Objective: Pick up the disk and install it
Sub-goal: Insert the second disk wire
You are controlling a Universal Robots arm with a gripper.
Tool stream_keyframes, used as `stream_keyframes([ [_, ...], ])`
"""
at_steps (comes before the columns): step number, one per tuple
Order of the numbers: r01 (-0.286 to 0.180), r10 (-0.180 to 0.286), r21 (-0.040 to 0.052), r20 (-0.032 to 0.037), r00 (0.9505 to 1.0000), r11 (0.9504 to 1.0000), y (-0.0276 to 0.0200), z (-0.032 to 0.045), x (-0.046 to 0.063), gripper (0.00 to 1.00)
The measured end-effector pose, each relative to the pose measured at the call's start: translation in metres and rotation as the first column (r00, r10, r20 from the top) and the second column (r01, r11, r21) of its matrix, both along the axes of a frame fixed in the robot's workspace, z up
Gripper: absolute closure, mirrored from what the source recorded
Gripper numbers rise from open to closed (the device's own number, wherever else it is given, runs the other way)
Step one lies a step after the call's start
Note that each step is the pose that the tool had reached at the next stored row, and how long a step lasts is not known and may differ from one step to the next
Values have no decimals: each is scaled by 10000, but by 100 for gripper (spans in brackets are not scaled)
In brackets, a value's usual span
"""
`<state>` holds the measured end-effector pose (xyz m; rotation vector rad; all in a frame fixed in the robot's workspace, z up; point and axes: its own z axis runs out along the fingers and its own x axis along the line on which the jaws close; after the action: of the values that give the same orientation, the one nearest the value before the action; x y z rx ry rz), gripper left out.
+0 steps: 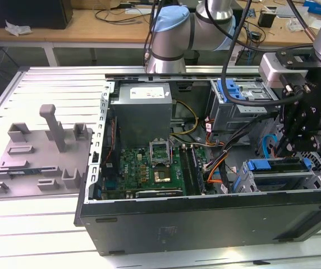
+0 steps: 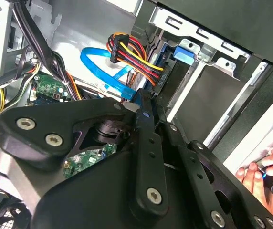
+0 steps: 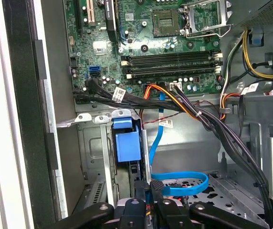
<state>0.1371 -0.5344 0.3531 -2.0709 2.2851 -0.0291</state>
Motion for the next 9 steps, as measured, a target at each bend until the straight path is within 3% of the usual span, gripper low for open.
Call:
stream_keyframes([
  [9,-325,325,0,1,9995,9995,0,0,0,84],
])
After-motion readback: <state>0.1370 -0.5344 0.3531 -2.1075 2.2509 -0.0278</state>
